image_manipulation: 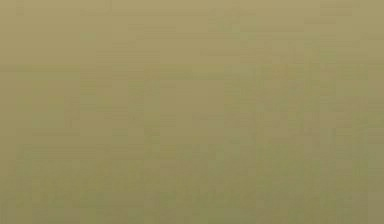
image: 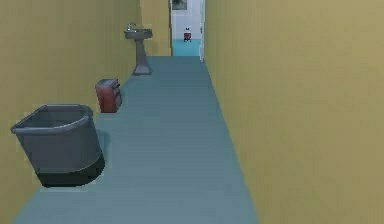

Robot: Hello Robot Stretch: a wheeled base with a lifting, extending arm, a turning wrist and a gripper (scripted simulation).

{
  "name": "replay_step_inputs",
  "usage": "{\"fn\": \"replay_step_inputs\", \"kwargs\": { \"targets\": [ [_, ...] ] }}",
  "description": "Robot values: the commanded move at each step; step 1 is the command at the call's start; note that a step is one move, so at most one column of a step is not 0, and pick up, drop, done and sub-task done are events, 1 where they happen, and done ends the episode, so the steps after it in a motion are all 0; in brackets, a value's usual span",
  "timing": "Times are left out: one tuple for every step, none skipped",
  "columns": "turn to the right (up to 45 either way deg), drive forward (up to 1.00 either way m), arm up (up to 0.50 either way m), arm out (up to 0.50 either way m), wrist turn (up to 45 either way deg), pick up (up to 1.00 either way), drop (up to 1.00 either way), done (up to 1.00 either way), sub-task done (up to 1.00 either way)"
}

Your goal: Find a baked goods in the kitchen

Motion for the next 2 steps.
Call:
{"fn": "replay_step_inputs", "kwargs": {
  "targets": [
    [0.0,1.0,0.0,0.0,0.0,0.0,0.0,0.0,0.0],
    [0.0,1.0,0.0,0.0,0.0,0.0,0.0,0.0,0.0]
  ]
}}
